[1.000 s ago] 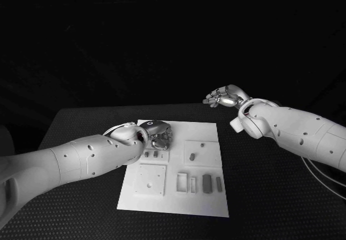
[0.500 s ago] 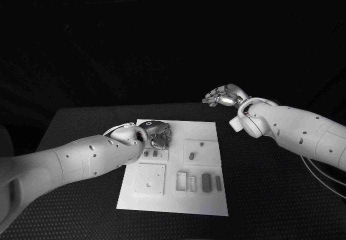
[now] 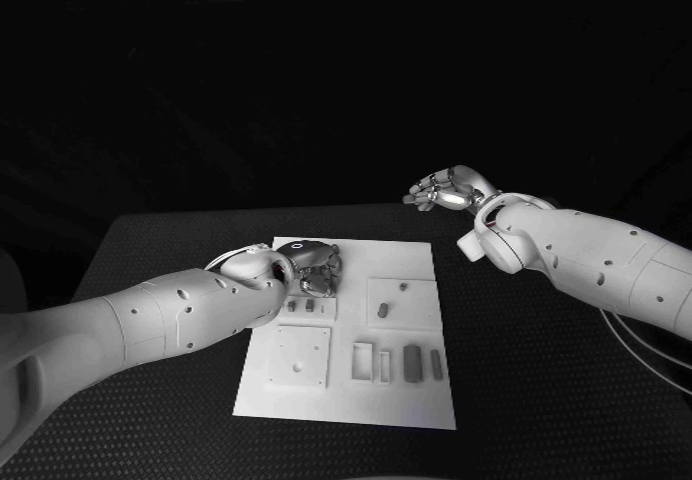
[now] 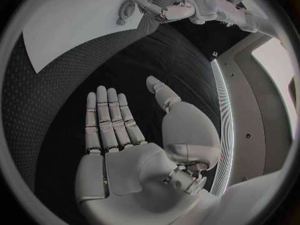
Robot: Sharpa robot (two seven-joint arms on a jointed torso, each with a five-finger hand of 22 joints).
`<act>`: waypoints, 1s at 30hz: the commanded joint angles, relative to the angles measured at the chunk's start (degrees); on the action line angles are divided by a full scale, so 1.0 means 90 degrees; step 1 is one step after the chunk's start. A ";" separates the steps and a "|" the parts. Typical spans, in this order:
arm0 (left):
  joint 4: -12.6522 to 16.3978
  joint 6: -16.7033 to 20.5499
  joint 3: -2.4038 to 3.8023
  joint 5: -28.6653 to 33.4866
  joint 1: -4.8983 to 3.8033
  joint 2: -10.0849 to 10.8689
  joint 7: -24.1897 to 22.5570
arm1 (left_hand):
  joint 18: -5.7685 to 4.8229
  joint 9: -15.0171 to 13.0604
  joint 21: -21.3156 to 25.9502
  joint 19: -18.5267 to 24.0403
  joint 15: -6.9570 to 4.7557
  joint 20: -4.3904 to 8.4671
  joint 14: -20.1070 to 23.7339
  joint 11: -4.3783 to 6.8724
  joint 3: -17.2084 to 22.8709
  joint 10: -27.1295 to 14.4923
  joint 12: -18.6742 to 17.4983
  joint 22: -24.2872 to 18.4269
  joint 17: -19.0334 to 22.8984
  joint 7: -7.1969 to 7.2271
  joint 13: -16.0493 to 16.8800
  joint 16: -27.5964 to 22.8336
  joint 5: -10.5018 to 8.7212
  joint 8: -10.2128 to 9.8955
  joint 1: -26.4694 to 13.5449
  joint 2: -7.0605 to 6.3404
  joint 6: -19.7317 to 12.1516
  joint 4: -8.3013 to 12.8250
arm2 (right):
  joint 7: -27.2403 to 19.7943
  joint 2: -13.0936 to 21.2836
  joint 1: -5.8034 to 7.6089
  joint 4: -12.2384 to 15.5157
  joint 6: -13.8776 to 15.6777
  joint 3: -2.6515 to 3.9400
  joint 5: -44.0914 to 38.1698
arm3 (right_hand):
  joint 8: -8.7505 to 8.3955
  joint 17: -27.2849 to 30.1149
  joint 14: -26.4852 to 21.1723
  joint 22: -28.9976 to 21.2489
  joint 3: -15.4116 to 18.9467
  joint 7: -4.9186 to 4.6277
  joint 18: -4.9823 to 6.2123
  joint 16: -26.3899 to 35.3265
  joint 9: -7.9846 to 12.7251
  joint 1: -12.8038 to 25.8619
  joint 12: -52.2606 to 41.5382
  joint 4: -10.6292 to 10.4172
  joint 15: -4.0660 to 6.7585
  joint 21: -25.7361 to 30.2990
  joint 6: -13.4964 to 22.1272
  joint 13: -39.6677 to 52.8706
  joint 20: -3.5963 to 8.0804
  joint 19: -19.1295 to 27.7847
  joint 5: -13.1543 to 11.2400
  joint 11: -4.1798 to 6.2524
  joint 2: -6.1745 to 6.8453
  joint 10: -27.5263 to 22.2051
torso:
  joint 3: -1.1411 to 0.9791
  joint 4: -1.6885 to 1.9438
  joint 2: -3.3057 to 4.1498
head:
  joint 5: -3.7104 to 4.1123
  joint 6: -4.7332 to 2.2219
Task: Assemble the parts on the task board
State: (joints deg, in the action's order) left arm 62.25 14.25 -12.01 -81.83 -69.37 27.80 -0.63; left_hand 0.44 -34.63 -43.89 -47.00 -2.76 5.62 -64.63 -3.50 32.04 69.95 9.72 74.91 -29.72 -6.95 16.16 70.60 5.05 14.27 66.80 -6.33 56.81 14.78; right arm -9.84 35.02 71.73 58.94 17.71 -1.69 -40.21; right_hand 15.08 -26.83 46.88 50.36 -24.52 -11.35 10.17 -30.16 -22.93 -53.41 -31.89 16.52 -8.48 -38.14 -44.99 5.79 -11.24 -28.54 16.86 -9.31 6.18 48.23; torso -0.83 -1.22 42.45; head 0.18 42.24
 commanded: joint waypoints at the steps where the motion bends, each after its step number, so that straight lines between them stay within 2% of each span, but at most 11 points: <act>1: -0.0007 -0.0256 -0.0010 -0.0033 0.0023 -0.0012 -0.0030 | 0.0083 0.0003 -0.0022 -0.0024 -0.0017 0.0291 -0.0016 0.0003 0.0024 0.0030 0.0004 0.0149 -0.0005 0.0012 -0.0006 0.0025 0.0018 0.0026 0.0017 0.0042 0.0042 0.0034 | -0.0056 -0.0005 -0.0002 0.0011 -0.0071 0.0004 -0.0002 | 0.0040 0.0006 -0.0054 0.0009 -0.0031 -0.0100 0.0079 -0.0041 0.0009 0.0066 -0.0029 -0.0015 -0.0004 0.0026 0.0016 -0.0006 -0.0043 0.0002 0.0033 -0.0012 0.0004 0.0038 | 0.0000 0.0005 0.0001 | 0.0011 0.0004; 4: -0.0023 -0.0306 -0.0011 -0.0033 0.0025 -0.0026 -0.0045 | 0.0083 0.0003 -0.0023 -0.0024 -0.0018 0.0291 -0.0016 0.0004 0.0025 0.0031 0.0004 0.0149 -0.0005 0.0013 -0.0006 0.0025 0.0018 0.0027 0.0017 0.0043 0.0043 0.0035 | -0.0054 -0.0003 -0.0002 0.0013 -0.0072 0.0004 -0.0002 | 0.0040 0.0006 -0.0054 0.0009 -0.0031 -0.0100 0.0079 -0.0041 0.0009 0.0066 -0.0029 -0.0015 -0.0004 0.0026 0.0016 -0.0006 -0.0043 0.0002 0.0033 -0.0012 0.0004 0.0038 | 0.0000 0.0001 0.0001 | 0.0009 0.0008; 10: -0.0093 -0.0295 -0.0011 -0.0033 0.0067 -0.0062 -0.0060 | 0.0065 0.0002 -0.0047 -0.0003 -0.0059 0.0308 -0.0047 0.0046 0.0047 0.0142 0.0023 0.0144 -0.0021 0.0065 0.0011 0.0093 0.0016 0.0091 0.0029 0.0137 0.0193 0.0058 | -0.0053 -0.0005 -0.0002 0.0010 -0.0073 0.0004 -0.0002 | 0.0040 0.0008 -0.0055 0.0010 -0.0031 -0.0100 0.0079 -0.0042 0.0010 0.0068 -0.0030 -0.0015 -0.0003 0.0027 0.0016 -0.0008 -0.0044 0.0002 0.0033 -0.0012 0.0003 0.0038 | -0.0001 -0.0002 -0.0001 | 0.0006 0.0010; 18: -0.0144 -0.0278 -0.0010 -0.0033 0.0109 -0.0088 -0.0051 | 0.0052 0.0044 -0.0066 0.0004 -0.0050 0.0326 -0.0054 0.0034 0.0052 0.0121 -0.0037 0.0138 -0.0017 0.0046 -0.0009 0.0123 0.0014 0.0048 0.0013 0.0145 0.0161 0.0086 | -0.0054 -0.0008 -0.0002 0.0002 -0.0072 0.0004 -0.0002 | 0.0042 0.0011 -0.0056 0.0012 -0.0031 -0.0099 0.0080 -0.0043 0.0011 0.0070 -0.0033 -0.0014 -0.0002 0.0028 0.0015 -0.0013 -0.0045 0.0003 0.0033 -0.0010 0.0002 0.0038 | -0.0002 -0.0007 0.0001 | 0.0013 0.0005; 22: -0.0130 -0.0167 -0.0010 -0.0031 0.0110 -0.0065 -0.0096 | 0.0050 0.0044 -0.0096 -0.0020 -0.0083 0.0351 -0.0082 0.0068 0.0104 0.0265 -0.0018 0.0134 -0.0009 0.0091 0.0010 0.0154 0.0024 0.0101 0.0044 0.0249 0.0302 0.0089 | -0.0050 -0.0011 -0.0002 0.0000 -0.0087 0.0004 -0.0002 | 0.0042 0.0012 -0.0057 0.0012 -0.0030 -0.0099 0.0081 -0.0044 0.0012 0.0071 -0.0033 -0.0014 -0.0002 0.0028 0.0015 -0.0014 -0.0045 0.0003 0.0033 -0.0010 0.0003 0.0038 | -0.0005 -0.0005 0.0000 | 0.0006 0.0006; 23: -0.0123 -0.0145 -0.0010 -0.0020 0.0110 -0.0058 -0.0110 | 0.0052 0.0046 -0.0111 -0.0039 -0.0103 0.0364 -0.0093 0.0083 0.0152 0.0311 -0.0016 0.0133 -0.0003 0.0104 0.0014 0.0162 -0.0041 0.0117 0.0076 0.0272 0.0351 0.0088 | -0.0050 -0.0009 -0.0002 0.0002 -0.0086 0.0004 -0.0002 | 0.0042 0.0012 -0.0057 0.0012 -0.0030 -0.0099 0.0081 -0.0044 0.0012 0.0071 -0.0034 -0.0014 -0.0002 0.0028 0.0015 -0.0014 -0.0045 0.0003 0.0033 -0.0010 0.0003 0.0038 | -0.0004 -0.0003 -0.0001 | 0.0008 0.0006; 24: -0.0112 -0.0133 -0.0010 0.0002 0.0110 -0.0047 -0.0114 | 0.0056 0.0049 -0.0130 -0.0074 -0.0131 0.0384 -0.0124 0.0107 0.0264 0.0380 -0.0010 0.0129 0.0002 0.0118 0.0021 0.0179 -0.0204 0.0138 0.0124 0.0297 0.0416 0.0054 | -0.0050 -0.0007 -0.0002 0.0003 -0.0086 0.0004 -0.0002 | 0.0042 0.0012 -0.0057 0.0012 -0.0030 -0.0099 0.0081 -0.0044 0.0012 0.0072 -0.0034 -0.0014 -0.0002 0.0029 0.0016 -0.0015 -0.0045 0.0003 0.0032 -0.0010 0.0004 0.0038 | -0.0004 -0.0002 -0.0002 | 0.0011 0.0005; 30: -0.0029 0.0195 -0.0002 0.0399 0.0109 0.0084 -0.0230 | 0.0057 0.0060 -0.0178 -0.0150 -0.0162 0.0428 -0.0216 0.0149 0.0390 0.0487 -0.0038 0.0125 0.0013 0.0140 0.0023 0.0227 -0.0214 0.0154 0.0090 0.0291 0.0488 -0.0025 | -0.0048 -0.0010 -0.0002 -0.0006 -0.0090 0.0004 -0.0002 | 0.0042 0.0014 -0.0058 0.0013 -0.0029 -0.0099 0.0082 -0.0045 0.0013 0.0073 -0.0035 -0.0013 -0.0002 0.0029 0.0016 -0.0018 -0.0046 0.0004 0.0033 -0.0010 0.0004 0.0037 | -0.0001 0.0002 -0.0003 | 0.0003 -0.0015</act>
State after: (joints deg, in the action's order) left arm 61.75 15.20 -11.79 -80.75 -68.78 28.34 -1.81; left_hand 0.44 -33.90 -45.37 -47.83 -4.06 5.82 -66.40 -2.06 35.30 74.04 9.32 74.94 -29.69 -5.52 16.32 72.33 3.25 15.47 67.56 -4.22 60.69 14.56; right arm -9.83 34.97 71.73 58.89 17.68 -1.69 -40.20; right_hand 15.08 -26.79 46.88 50.41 -24.52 -11.35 10.17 -30.34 -22.88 -53.41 -31.88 16.52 -8.48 -38.14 -44.99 5.69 -11.23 -28.54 16.86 -9.31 6.18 48.23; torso -0.85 -1.21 42.44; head 0.24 42.17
